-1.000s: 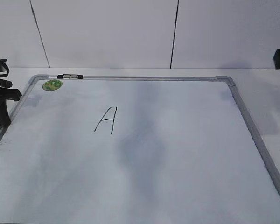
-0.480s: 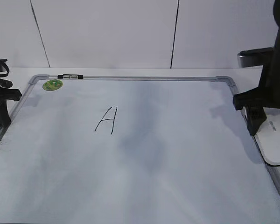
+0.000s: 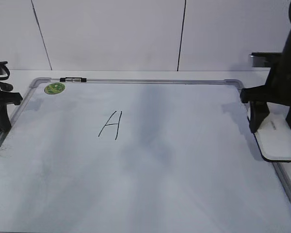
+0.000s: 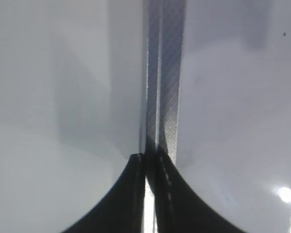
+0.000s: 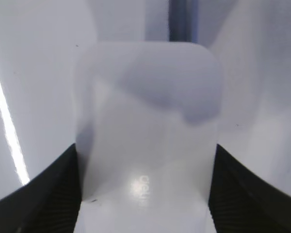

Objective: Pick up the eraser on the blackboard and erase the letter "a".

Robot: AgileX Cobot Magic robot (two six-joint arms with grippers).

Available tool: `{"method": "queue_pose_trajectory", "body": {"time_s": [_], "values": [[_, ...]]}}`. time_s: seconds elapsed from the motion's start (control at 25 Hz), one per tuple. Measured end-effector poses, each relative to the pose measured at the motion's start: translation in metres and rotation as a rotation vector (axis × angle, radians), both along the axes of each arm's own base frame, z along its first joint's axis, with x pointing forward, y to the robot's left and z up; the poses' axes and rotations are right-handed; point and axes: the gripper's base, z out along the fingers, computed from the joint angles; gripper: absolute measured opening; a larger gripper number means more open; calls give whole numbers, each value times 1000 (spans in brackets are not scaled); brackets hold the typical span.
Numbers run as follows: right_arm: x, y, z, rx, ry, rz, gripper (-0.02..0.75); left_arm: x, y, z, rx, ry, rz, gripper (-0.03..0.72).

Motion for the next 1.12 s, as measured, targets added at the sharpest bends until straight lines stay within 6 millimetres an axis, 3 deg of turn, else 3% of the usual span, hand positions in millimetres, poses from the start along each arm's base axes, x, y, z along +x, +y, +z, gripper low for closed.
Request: {"method": "queue_pose_trajectory", "body": {"time_s": [0.16, 0.4, 0.68, 1.12], "values": [[20, 4, -8, 22, -4, 10, 529, 0, 0, 0, -1, 0, 1, 16], [38, 7, 0, 30, -60, 16, 529, 0, 0, 0, -3, 0, 2, 16], [44, 7, -19, 24, -17, 16, 529, 0, 0, 0, -5, 0, 2, 16], [46, 3, -28, 2, 3, 20, 529, 0, 0, 0, -5, 0, 3, 16]]}}
